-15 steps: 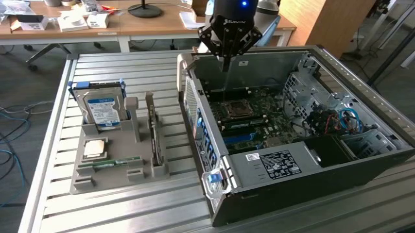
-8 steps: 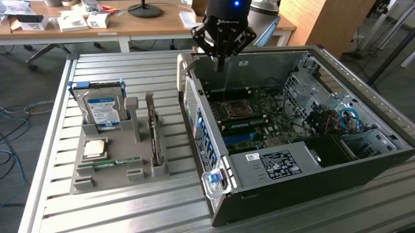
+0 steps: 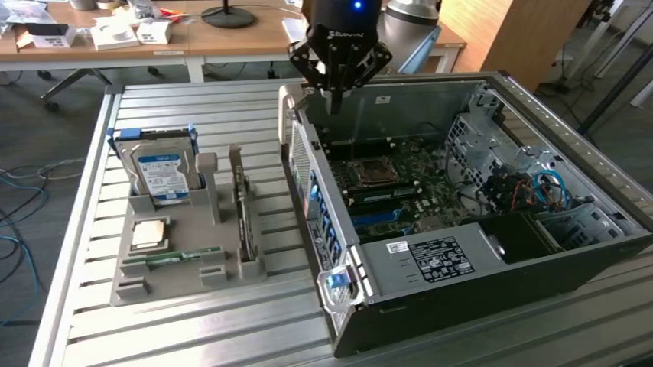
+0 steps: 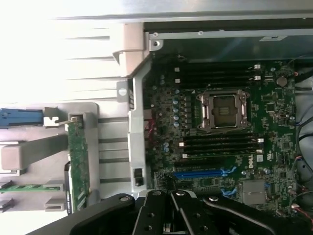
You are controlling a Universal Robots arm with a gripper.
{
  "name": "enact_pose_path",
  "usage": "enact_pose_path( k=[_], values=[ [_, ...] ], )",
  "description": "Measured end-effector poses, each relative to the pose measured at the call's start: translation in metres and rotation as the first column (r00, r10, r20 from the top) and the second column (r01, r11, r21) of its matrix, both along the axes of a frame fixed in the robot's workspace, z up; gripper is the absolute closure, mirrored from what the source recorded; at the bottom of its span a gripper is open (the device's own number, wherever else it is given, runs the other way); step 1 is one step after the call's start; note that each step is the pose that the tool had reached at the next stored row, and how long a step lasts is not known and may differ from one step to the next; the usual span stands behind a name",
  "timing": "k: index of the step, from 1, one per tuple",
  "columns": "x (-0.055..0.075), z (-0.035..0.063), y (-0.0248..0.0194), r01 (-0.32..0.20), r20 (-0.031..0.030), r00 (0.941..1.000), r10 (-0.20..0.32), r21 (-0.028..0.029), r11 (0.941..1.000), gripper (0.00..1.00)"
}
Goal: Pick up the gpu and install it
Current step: 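Reach for the gpu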
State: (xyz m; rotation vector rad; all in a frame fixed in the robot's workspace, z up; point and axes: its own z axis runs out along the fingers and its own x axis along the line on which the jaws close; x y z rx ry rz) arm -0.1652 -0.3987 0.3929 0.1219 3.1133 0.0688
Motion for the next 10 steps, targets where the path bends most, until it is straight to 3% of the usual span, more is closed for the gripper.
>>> enact_pose_path(
  k=[10],
  values=[
    [-0.026, -0.0002, 0.0005, 0.005, 0.0000, 1.0000, -0.005, 0.0001, 1.0000, 0.89]
  ],
)
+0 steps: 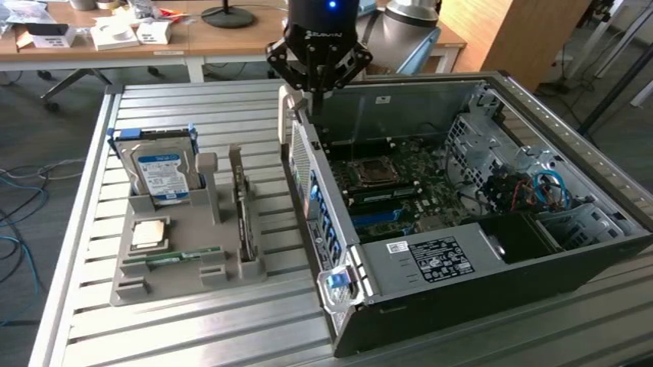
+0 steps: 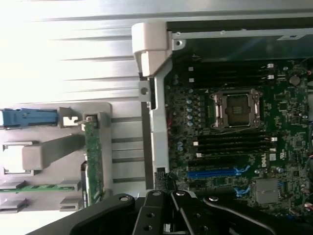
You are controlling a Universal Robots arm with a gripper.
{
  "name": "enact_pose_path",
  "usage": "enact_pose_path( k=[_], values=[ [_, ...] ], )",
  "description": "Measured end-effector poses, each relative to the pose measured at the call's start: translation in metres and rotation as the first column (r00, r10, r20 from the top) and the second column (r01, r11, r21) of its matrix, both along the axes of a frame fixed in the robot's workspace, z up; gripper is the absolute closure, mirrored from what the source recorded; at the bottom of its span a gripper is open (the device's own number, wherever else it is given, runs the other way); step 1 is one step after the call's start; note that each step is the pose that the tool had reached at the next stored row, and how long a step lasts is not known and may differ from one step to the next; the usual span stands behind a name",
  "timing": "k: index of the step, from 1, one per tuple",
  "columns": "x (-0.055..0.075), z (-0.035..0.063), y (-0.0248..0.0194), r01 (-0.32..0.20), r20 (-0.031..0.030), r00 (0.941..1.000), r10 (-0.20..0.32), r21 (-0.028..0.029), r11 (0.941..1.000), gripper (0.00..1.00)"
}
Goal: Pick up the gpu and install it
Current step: 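Reach for the gpu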
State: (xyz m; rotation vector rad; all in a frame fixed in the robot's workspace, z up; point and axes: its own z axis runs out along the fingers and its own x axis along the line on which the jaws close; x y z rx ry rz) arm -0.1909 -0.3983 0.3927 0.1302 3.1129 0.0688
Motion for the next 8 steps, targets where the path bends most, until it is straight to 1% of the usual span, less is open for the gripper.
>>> enact_pose_path(
  k=[8],
  values=[
    [-0.022, -0.0001, 0.0005, 0.005, 0.0000, 1.0000, -0.005, 0.0000, 1.0000, 0.89]
  ],
)
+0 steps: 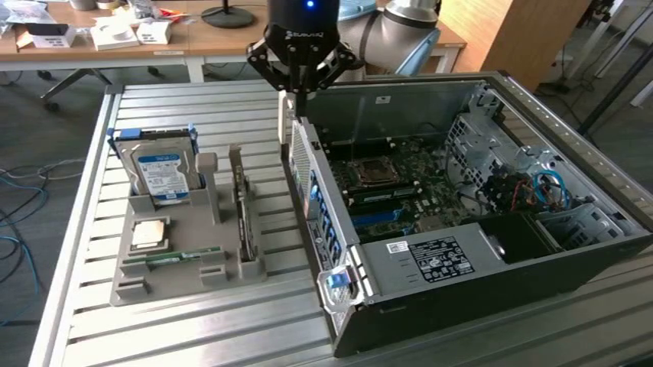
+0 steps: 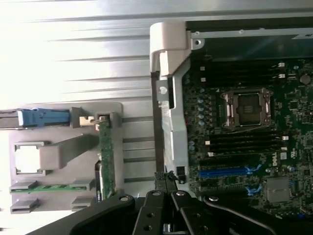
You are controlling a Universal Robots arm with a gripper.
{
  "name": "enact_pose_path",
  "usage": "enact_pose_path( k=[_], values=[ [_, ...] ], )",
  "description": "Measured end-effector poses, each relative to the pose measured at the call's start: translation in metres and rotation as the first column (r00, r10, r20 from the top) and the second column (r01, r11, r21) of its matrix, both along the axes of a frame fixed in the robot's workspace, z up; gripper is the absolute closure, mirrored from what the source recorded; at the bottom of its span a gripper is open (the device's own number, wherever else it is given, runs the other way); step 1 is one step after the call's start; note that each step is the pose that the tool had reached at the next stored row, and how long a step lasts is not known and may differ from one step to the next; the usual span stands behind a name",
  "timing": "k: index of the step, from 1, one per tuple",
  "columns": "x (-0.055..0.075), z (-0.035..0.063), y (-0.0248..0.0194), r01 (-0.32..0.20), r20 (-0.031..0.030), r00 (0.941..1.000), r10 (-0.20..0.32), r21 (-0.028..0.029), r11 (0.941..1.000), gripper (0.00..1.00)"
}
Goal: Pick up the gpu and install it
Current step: 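Reach for the gpu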
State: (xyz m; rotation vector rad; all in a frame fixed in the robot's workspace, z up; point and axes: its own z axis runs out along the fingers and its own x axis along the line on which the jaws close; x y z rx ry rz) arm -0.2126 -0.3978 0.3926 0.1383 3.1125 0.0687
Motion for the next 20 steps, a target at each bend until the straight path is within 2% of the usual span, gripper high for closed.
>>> enact_pose_path(
  k=[20],
  values=[
    [-0.057, -0.0004, 0.0011, 0.016, 0.0000, 0.9999, -0.016, 0.0000, 0.9999, 0.89]
  ],
)
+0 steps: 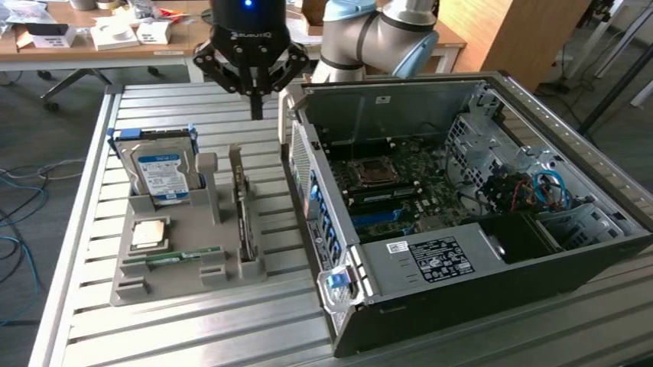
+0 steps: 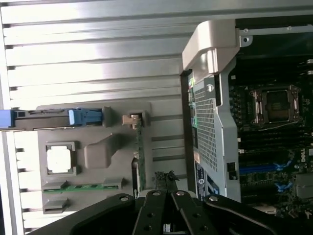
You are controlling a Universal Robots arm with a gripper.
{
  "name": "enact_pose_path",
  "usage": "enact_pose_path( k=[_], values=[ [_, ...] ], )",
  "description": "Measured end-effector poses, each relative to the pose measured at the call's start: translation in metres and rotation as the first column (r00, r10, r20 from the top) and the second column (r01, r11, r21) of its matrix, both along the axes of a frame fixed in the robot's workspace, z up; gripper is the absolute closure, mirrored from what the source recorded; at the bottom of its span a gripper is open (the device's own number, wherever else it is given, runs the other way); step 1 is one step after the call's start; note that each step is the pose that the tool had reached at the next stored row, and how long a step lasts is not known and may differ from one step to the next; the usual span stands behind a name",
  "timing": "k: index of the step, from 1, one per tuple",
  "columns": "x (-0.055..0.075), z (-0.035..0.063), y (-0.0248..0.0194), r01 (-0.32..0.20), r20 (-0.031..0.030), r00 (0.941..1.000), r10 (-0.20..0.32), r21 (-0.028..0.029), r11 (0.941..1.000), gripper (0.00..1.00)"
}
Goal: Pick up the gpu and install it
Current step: 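Reach for the gpu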
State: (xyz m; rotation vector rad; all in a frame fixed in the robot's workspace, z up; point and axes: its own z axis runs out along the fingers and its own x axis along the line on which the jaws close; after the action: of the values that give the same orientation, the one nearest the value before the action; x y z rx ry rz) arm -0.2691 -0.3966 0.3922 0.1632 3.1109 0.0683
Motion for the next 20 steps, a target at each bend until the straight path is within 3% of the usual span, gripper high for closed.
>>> enact_pose_path(
  k=[15, 20],
  values=[
    [-0.035, -0.0007, 0.0003, 0.013, 0.0000, 0.9999, -0.013, 0.0000, 0.9999, 0.89],
    [-0.038, -0.0008, 0.0003, 0.015, 0.0000, 0.9999, -0.015, 0.0000, 0.9999, 0.89]
  ],
)
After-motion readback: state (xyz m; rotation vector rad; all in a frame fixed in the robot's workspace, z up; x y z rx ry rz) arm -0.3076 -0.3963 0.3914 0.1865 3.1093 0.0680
